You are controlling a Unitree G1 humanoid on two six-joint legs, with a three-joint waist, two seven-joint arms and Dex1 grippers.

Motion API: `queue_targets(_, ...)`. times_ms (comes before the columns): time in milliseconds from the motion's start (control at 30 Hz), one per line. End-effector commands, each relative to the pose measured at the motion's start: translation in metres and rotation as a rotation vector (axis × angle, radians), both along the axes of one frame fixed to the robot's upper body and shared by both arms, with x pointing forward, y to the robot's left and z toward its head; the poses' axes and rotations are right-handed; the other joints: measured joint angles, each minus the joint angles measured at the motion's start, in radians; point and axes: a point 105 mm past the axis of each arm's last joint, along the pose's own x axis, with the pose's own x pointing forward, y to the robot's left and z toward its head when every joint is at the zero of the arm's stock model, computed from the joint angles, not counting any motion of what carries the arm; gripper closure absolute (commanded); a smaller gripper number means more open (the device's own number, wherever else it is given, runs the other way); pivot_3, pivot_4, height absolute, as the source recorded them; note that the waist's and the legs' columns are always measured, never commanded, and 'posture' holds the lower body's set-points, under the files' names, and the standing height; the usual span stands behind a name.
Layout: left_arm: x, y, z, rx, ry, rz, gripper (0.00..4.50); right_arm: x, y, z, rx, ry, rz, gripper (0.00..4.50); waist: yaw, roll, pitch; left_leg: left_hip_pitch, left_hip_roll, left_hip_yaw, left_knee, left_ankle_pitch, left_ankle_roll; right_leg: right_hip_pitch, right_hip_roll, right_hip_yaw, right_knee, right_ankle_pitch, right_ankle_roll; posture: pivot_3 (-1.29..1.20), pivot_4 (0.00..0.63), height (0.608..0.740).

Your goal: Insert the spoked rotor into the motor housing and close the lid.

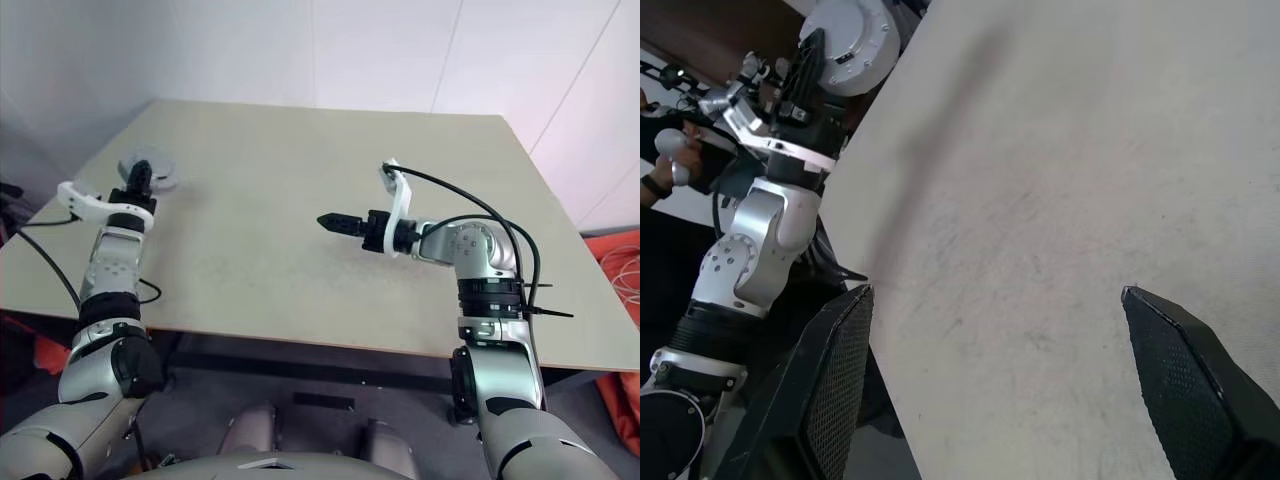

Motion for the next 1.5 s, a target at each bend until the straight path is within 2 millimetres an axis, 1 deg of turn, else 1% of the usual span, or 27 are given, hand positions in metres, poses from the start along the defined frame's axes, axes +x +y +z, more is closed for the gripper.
queue_targets(33, -0.003, 0.012, 0.028, -0.118, -0.132, 0.028, 2.46, 0.0, -0.001, 0.018, 0.022, -0.067, 0.002, 0.0, 0.001, 0.0, 0.0, 0.0, 0.0, 0.0, 0.0, 0.0, 0.0, 0.0, 0.0, 0.0, 0.0, 0.0, 0.0, 0.0, 0.0, 0.74)
queue_targets(167, -0.002, 0.018, 0.016, -0.257, -0.104, 0.068, 2.46, 0.001, 0.0, 0.019, 0.021, -0.071, 0.003, 0.0, 0.005, -0.001, 0.0, 0.0, 0.0, 0.0, 0.001, 0.0, 0.0, 0.001, 0.0, -0.001, 0.0, 0.0, 0.001, 0.0, 0.0, 0.74)
queue_targets(233, -0.001, 0.019, 0.006, -0.297, -0.059, 0.084, 2.46, 0.001, 0.001, 0.02, 0.019, -0.075, 0.007, 0.0, 0.006, -0.001, 0.0, 0.0, 0.0, -0.001, 0.001, 0.0, 0.0, 0.002, 0.0, -0.002, 0.0, 0.001, 0.001, 0.0, 0.0, 0.74)
queue_targets(333, 0.002, 0.017, -0.002, -0.342, -0.021, 0.091, 2.46, 0.0, 0.002, 0.02, 0.017, -0.078, 0.01, 0.0, 0.006, -0.002, 0.0, 0.0, 0.0, -0.001, 0.001, 0.0, 0.0, 0.002, 0.0, -0.002, -0.001, 0.001, 0.002, 0.0, 0.0, 0.74)
queue_targets(500, 0.009, 0.003, -0.006, -0.311, 0.043, 0.041, 2.46, -0.001, 0.002, 0.02, 0.013, -0.081, 0.012, 0.0, 0.007, -0.002, 0.0, 0.0, 0.0, -0.002, 0.001, 0.0, 0.0, 0.002, 0.0, -0.003, -0.001, 0.001, 0.002, 0.0, 0.0, 0.74)
queue_targets(633, 0.011, -0.001, -0.007, -0.286, 0.075, 0.034, 2.46, -0.001, 0.003, 0.021, 0.011, -0.086, 0.01, 0.0, 0.007, -0.002, 0.0, 0.0, 0.0, -0.003, 0.0, 0.0, 0.0, 0.002, 0.0, -0.004, -0.001, 0.001, 0.002, 0.0, 0.0, 0.74)
queue_targets(700, 0.011, -0.001, -0.006, -0.321, 0.069, 0.035, 2.46, -0.001, 0.003, 0.022, 0.012, -0.089, 0.009, 0.0, 0.007, -0.002, 0.0, 0.0, 0.0, -0.003, 0.0, 0.0, 0.0, 0.002, 0.0, -0.004, -0.001, 0.001, 0.002, 0.0, 0.0, 0.74)
queue_targets(767, 0.011, 0.005, -0.009, -0.412, 0.081, 0.078, 2.46, -0.001, 0.003, 0.022, 0.011, -0.092, 0.008, 0.0, 0.006, -0.002, 0.0, 0.0, 0.0, -0.003, 0.0, 0.0, 0.0, 0.002, 0.0, -0.004, -0.001, 0.001, 0.002, 0.0, 0.0, 0.74)
queue_targets(833, 0.011, 0.005, -0.012, -0.451, 0.101, 0.091, 2.46, -0.001, 0.003, 0.023, 0.012, -0.094, 0.007, 0.0, 0.006, -0.002, 0.0, 0.0, 0.0, -0.003, 0.001, 0.0, 0.0, 0.002, 0.0, -0.004, -0.001, 0.001, 0.002, 0.0, 0.0, 0.74)
queue_targets(900, 0.011, 0.003, -0.014, -0.492, 0.121, 0.098, 1.75, -0.001, 0.003, 0.024, 0.012, -0.097, 0.005, 0.0, 0.006, -0.003, 0.0, 0.0, 0.0, -0.003, 0.001, 0.0, 0.0, 0.002, 0.0, -0.004, -0.001, 0.001, 0.002, 0.0, 0.0, 0.74)
queue_targets(933, 0.011, 0.003, -0.015, -0.501, 0.128, 0.1, 1.52, -0.001, 0.003, 0.024, 0.012, -0.098, 0.004, 0.0, 0.006, -0.002, 0.0, 0.0, 0.0, -0.003, 0.0, 0.0, 0.0, 0.002, 0.0, -0.004, -0.001, 0.001, 0.002, 0.0, 0.0, 0.74)
queue_targets(1000, 0.01, 0.001, -0.016, -0.504, 0.138, 0.098, 0.92, 0.0, 0.003, 0.024, 0.011, -0.1, 0.003, 0.0, 0.006, -0.003, 0.0, 0.0, 0.0, -0.003, 0.0, 0.0, 0.0, 0.003, -0.001, -0.004, -0.001, 0.001, 0.002, 0.0, 0.0, 0.74)
queue_targets(1067, 0.009, -0.004, -0.017, -0.495, 0.144, 0.079, 0.21, 0.0, 0.003, 0.024, 0.01, -0.101, 0.002, 0.0, 0.006, -0.003, 0.0, 0.0, 0.0, -0.003, 0.001, 0.0, 0.0, 0.003, -0.001, -0.004, -0.001, 0.001, 0.002, 0.0, 0.0, 0.74)
queue_targets(1100, 0.009, -0.006, -0.016, -0.489, 0.144, 0.073, 0.01, 0.0, 0.003, 0.024, 0.009, -0.101, 0.002, 0.0, 0.006, -0.003, 0.0, 0.0, 0.0, -0.003, 0.001, 0.0, 0.0, 0.003, -0.001, -0.004, -0.001, 0.001, 0.002, 0.0, 0.0, 0.74)
queue_targets(1233, 0.005, -0.007, -0.021, -0.468, 0.187, 0.093, 0.01, 0.0, 0.003, 0.024, 0.007, -0.102, 0.0, 0.0, 0.004, -0.003, 0.0, 0.0, 0.0, -0.003, 0.001, 0.0, -0.001, 0.004, -0.001, -0.005, -0.001, 0.001, 0.002, 0.0, 0.0, 0.74)
queue_targets(1367, -0.004, -0.025, -0.025, -0.472, 0.242, 0.053, 0.01, -0.001, 0.002, 0.024, 0.002, -0.103, -0.003, 0.0, 0.001, -0.003, 0.0, 0.0, 0.0, -0.003, 0.001, 0.0, -0.001, 0.004, -0.001, -0.005, -0.002, 0.001, 0.002, 0.0, 0.0, 0.74)
queue_targets(1500, -0.017, -0.037, -0.032, -0.463, 0.33, 0.074, 0.01, -0.001, 0.0, 0.024, -0.001, -0.103, -0.004, 0.0, 0.0, -0.003, 0.0, 0.0, -0.001, -0.003, 0.001, 0.0, -0.001, 0.006, -0.001, -0.006, -0.002, 0.001, 0.002, 0.0, 0.0, 0.74)
